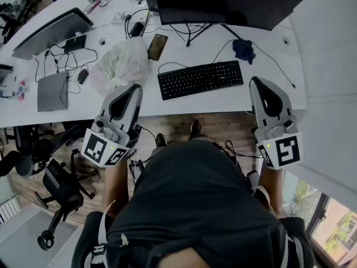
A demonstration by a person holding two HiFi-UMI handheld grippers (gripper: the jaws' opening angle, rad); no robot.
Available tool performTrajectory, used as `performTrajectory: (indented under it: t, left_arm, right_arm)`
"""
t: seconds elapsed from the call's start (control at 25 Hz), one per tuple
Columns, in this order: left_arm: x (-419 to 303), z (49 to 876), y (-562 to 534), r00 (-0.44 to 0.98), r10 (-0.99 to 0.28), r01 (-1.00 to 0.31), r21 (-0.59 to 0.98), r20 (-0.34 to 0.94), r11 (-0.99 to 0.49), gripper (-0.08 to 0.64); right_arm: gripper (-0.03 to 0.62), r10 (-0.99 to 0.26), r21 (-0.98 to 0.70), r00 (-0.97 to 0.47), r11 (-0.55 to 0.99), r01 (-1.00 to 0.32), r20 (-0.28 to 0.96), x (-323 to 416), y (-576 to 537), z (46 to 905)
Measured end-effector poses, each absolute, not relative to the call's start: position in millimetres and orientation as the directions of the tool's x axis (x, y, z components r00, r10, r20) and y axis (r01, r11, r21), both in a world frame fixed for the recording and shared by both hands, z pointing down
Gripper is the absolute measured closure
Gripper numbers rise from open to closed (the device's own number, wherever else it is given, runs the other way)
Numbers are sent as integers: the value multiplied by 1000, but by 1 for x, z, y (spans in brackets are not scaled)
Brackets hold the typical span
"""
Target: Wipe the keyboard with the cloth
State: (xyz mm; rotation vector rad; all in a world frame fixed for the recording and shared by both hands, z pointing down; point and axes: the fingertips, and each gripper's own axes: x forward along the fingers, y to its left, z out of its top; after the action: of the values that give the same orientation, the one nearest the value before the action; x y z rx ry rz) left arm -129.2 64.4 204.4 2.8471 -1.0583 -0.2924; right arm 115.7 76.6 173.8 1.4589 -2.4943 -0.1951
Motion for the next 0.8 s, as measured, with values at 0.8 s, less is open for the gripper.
performTrajectory:
  t: [0.8]
  left_arm:
    - [-72, 225, 30, 733, -670, -648, 178, -116, -740, 557]
  right_arm:
    - [581, -873, 166, -449, 479, -862, 188, 179, 18, 208]
